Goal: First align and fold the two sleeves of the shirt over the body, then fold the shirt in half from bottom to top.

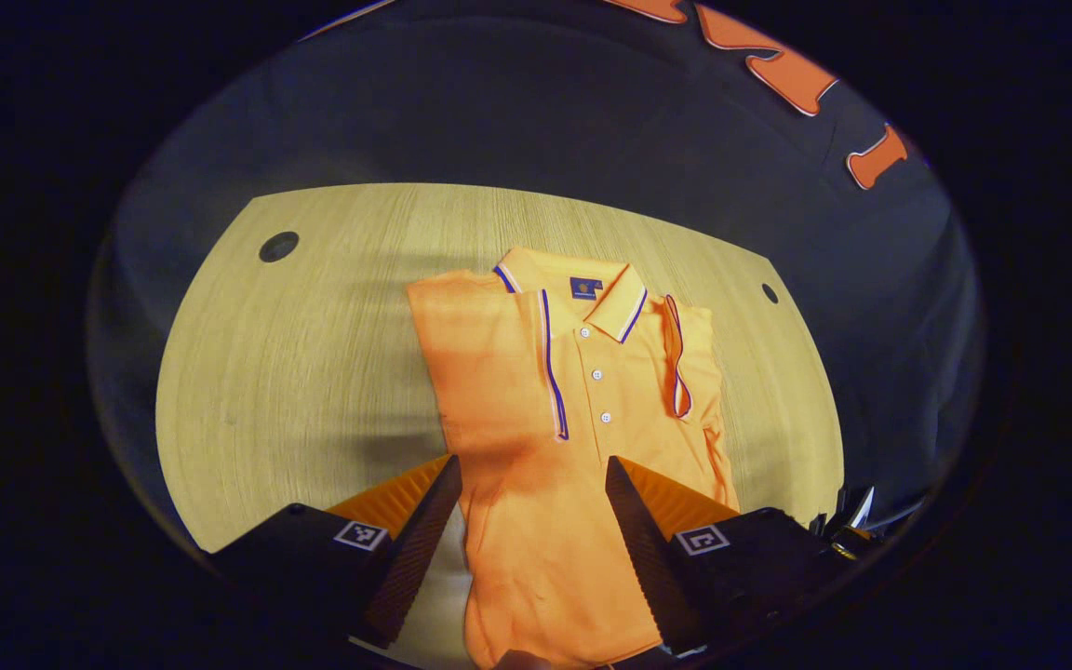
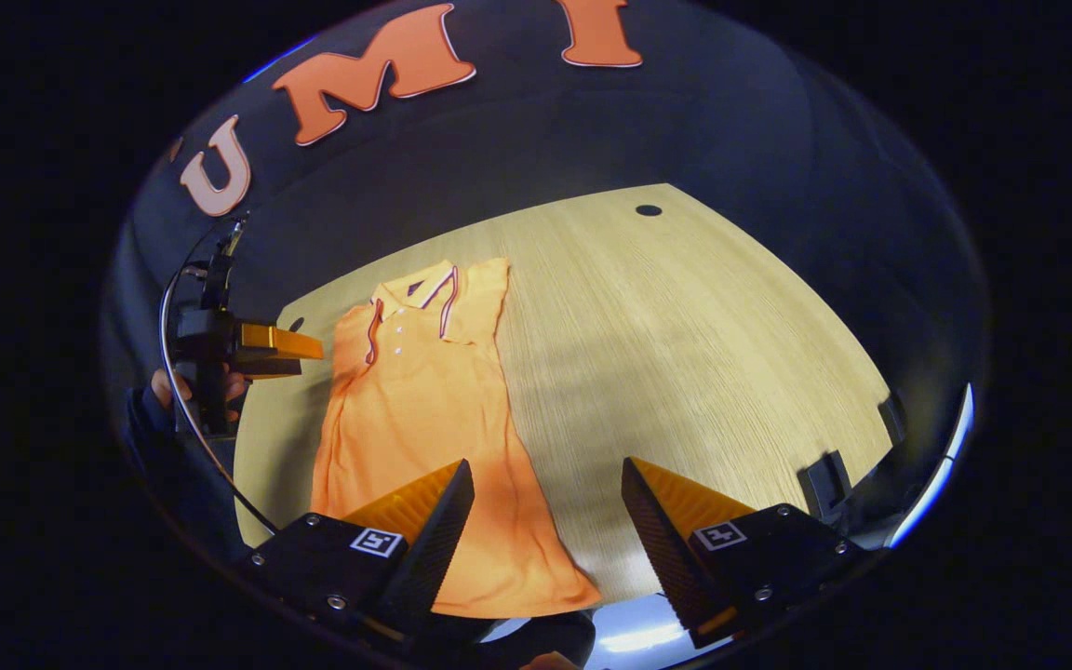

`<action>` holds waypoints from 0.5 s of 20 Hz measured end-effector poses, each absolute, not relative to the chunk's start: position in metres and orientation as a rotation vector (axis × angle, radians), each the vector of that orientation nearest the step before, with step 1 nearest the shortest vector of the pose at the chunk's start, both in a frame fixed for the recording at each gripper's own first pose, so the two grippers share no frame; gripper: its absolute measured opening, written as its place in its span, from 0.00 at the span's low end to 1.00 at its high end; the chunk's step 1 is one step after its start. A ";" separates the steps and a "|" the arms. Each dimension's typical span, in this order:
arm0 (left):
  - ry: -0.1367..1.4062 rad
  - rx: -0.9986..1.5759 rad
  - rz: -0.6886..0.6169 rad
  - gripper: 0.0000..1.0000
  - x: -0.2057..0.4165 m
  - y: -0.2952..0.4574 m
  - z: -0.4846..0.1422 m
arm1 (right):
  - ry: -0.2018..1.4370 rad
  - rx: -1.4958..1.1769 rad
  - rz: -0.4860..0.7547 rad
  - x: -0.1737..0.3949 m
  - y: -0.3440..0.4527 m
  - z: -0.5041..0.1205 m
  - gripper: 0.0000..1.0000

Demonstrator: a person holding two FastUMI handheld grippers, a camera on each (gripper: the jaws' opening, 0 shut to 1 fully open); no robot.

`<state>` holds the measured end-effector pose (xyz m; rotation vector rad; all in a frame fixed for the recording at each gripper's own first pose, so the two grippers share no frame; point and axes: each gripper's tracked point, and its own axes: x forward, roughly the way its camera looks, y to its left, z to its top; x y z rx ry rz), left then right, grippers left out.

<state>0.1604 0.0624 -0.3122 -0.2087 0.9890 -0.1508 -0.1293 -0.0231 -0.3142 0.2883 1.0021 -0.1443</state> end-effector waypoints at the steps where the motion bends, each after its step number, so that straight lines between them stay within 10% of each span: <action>1: 0.983 -0.209 -0.138 0.96 0.151 0.064 -0.307 | 1.003 0.283 -0.122 -0.129 -0.022 -0.314 0.98; 10: 0.973 -0.221 -0.066 0.96 0.055 0.063 -0.312 | 1.067 0.207 0.069 -0.153 -0.004 -0.338 0.98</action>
